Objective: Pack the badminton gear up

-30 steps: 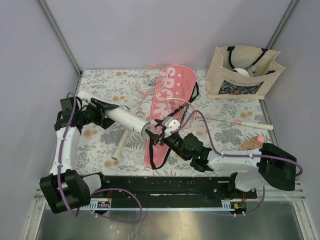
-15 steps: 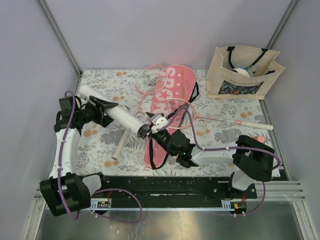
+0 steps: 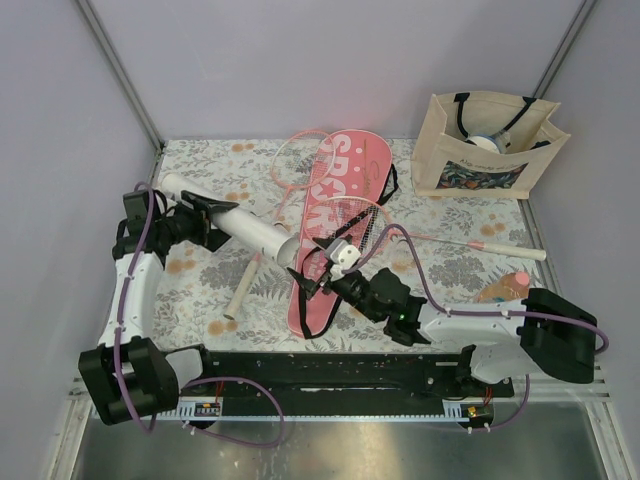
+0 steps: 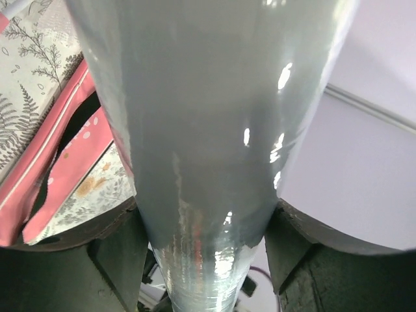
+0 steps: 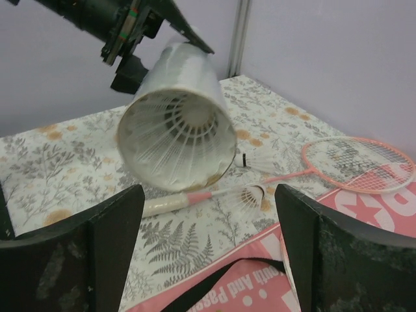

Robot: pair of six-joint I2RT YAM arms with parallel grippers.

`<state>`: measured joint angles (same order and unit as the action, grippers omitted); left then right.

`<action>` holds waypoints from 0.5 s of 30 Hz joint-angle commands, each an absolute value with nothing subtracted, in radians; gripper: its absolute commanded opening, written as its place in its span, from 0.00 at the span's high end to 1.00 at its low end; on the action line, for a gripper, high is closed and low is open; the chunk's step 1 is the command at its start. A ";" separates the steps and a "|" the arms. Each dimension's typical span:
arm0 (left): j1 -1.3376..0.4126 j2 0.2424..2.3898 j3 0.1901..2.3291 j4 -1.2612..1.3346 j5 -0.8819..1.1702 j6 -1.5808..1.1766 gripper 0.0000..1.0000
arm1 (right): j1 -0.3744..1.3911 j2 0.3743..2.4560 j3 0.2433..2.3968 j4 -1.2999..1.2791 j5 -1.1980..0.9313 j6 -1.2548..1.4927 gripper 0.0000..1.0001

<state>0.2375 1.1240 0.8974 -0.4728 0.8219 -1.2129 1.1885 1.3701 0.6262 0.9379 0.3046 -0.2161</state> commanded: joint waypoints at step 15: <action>0.362 1.042 0.998 -0.383 0.618 -1.545 0.59 | 1.049 1.420 0.753 0.620 0.377 0.332 0.23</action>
<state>0.3199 1.1076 0.9466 -0.4603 0.7242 -1.3735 1.0763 1.3403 0.6861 0.6567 0.3183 0.0814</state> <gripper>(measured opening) 0.667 0.785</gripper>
